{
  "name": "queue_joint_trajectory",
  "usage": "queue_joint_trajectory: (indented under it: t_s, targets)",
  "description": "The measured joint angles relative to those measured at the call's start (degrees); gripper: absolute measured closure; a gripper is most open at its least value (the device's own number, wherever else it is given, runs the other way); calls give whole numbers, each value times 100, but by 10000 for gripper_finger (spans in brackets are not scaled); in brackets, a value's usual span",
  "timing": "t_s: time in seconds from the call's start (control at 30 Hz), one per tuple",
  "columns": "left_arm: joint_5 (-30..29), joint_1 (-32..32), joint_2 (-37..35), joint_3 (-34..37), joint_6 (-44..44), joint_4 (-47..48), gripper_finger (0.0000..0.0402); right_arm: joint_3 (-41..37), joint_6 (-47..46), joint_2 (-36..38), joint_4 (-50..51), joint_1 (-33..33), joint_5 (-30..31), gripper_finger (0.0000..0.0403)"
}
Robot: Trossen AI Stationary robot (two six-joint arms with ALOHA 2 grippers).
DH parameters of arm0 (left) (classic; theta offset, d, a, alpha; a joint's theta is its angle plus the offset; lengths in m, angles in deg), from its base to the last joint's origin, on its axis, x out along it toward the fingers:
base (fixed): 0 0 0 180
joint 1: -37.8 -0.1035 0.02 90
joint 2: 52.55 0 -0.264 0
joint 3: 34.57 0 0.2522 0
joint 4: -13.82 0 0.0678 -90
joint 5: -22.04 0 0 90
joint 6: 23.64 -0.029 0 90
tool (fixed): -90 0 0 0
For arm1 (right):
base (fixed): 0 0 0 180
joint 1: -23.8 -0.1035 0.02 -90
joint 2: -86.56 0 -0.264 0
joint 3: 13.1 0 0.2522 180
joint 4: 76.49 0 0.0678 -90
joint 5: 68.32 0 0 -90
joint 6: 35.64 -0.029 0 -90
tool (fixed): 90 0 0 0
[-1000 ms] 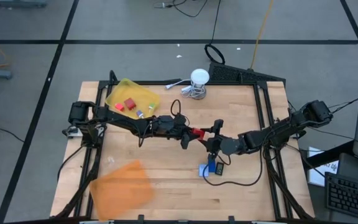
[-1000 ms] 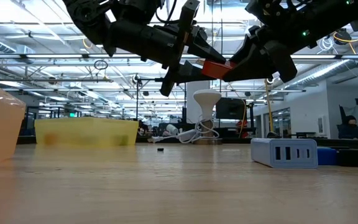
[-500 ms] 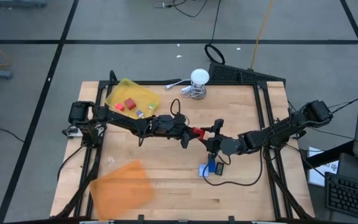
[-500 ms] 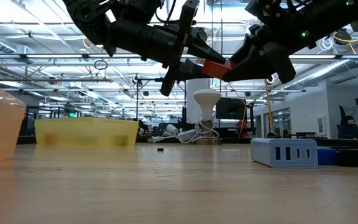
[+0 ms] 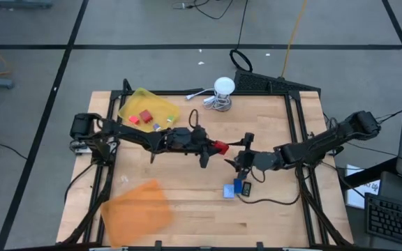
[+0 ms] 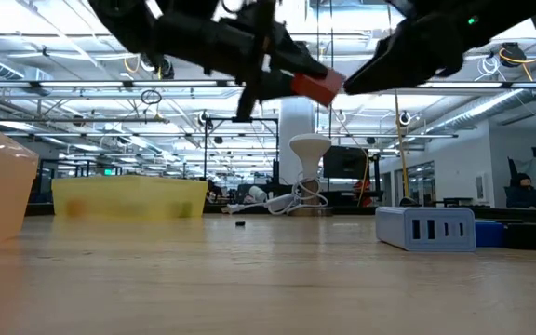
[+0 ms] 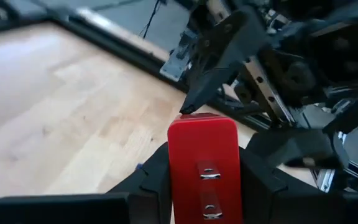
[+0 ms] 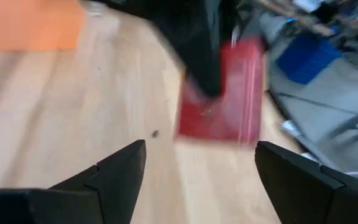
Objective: Pick & Place Office items
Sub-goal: Put the red charger adapter into the yellow bin
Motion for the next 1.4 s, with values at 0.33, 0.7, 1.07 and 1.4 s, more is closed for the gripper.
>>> queue_joint_trajectory:
  t_s: [0.33,0.7,1.07,1.4]
  targets:
    - [-1058,208,-969,847,-538,-93,277,-578,-305,1219,-79,-2,-677,119]
    - [-1591,242,-1807,2247,-960,-1216,280,-1265,-119,2062,-1155,2,-1186,122]
    - [-1950,242,-2259,3147,-1076,-1755,280,-1533,-299,2544,-1242,175,-1958,124]
    - [-2226,268,-2662,3411,-1062,-1811,280,-2058,-629,2832,-1303,1029,-2729,124]
